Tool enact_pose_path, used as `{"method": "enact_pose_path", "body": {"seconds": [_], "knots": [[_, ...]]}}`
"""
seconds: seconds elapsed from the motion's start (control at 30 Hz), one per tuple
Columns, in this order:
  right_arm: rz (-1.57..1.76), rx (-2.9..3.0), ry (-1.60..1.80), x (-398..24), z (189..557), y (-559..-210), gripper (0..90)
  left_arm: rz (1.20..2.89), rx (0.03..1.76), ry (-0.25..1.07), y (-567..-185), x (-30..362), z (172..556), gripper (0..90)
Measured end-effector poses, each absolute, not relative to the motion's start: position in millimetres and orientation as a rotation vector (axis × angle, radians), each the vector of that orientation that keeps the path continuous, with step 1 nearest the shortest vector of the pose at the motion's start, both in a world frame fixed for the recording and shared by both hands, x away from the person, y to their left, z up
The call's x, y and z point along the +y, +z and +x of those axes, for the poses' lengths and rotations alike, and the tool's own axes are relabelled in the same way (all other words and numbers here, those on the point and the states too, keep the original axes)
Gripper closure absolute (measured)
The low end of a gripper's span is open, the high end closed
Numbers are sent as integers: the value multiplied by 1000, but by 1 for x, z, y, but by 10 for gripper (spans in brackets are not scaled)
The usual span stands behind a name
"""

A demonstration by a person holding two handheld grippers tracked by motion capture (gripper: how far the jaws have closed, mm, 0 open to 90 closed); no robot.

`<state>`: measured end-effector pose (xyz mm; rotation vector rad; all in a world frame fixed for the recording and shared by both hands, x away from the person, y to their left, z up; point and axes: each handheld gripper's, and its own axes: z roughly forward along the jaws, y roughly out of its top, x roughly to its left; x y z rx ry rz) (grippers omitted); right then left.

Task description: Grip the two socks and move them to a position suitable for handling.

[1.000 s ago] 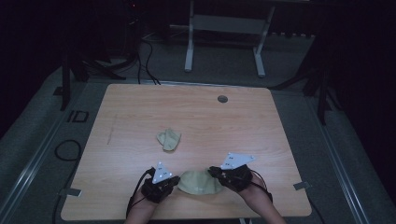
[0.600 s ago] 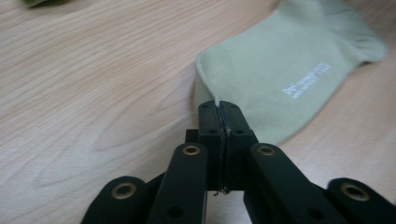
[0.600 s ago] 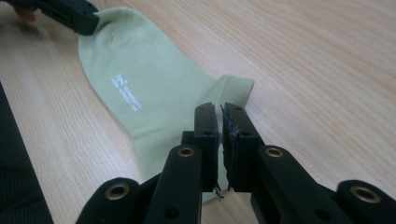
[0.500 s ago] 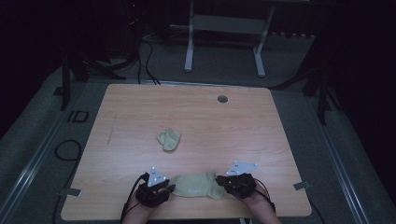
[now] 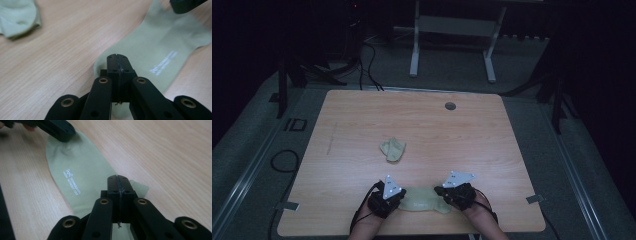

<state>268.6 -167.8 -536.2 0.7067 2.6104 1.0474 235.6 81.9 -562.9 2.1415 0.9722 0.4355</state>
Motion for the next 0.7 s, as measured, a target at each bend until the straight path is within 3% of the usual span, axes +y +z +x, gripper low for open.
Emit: {"method": "enact_pose_path", "body": {"seconds": [0.23, 0.7], "knots": [[734, 2642, 965, -174, 274, -558, 859, 2159, 985, 390, -568, 86, 239, 893], [776, 2628, 985, -203, 254, -559, 857, 2145, 935, 318, -570, 70, 229, 891]]}}
